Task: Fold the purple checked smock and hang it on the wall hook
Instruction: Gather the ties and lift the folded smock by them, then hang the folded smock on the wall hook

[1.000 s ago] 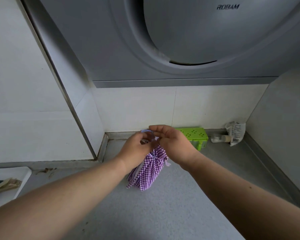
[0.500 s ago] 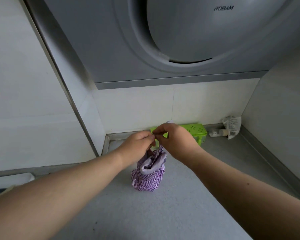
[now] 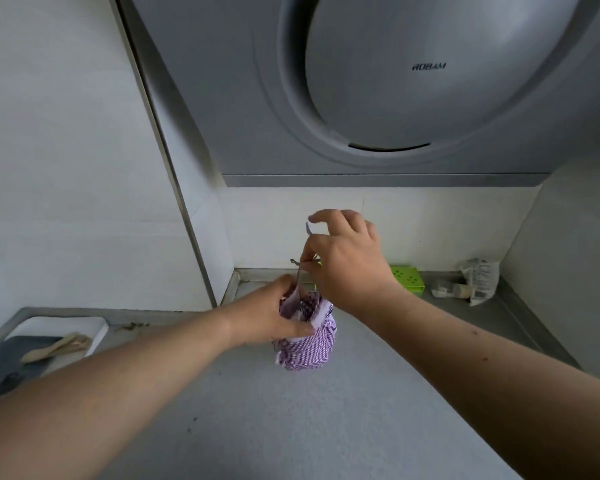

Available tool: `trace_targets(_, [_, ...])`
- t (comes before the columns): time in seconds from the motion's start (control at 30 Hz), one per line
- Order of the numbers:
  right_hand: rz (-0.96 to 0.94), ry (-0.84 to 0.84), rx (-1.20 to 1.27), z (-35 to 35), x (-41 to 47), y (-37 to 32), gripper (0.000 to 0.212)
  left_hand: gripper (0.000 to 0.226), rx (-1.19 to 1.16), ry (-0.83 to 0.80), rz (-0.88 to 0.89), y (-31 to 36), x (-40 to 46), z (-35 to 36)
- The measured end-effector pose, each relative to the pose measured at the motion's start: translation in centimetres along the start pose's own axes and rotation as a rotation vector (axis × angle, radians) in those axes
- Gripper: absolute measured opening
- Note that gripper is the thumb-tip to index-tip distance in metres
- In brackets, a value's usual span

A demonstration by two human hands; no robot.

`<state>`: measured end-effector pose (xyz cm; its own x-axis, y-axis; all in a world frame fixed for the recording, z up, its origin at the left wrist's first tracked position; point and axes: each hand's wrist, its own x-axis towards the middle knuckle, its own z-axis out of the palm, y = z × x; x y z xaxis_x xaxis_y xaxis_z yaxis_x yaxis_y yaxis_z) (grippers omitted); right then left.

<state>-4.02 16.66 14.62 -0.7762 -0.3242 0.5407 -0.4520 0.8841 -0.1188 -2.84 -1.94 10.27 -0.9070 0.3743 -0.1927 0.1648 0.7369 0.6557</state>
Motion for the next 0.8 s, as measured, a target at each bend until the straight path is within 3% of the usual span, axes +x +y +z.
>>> trace_targets(0.1, [-0.171,0.052,-0.089,-1.3,0.7,-0.6,0.006,0.052,0.097,0.157,-0.053,-0.1,-0.8,1.0])
trace_targets(0.27, [-0.33,0.018,-0.115,-2.5,2.3,-2.9,0.004,0.074,-0.137,0.25,-0.11,0.4,-3.4,1.2])
trace_targets(0.4, [-0.157,-0.17,0.131,-3.2,3.5,-4.2,0.002,0.064,-0.06,0.321,-0.147,-1.1,-5.2,1.1])
trace_targets(0.57, [-0.038,-0.249,0.422,-3.2,5.3,-6.5,0.007,0.023,-0.058,0.488,-0.196,-2.4,-8.1,-1.3])
trace_targets(0.8, [0.122,-0.258,0.774,-3.7,9.7,-13.8,0.013,0.035,0.016,0.658,-0.191,-5.7,-13.2,-8.9])
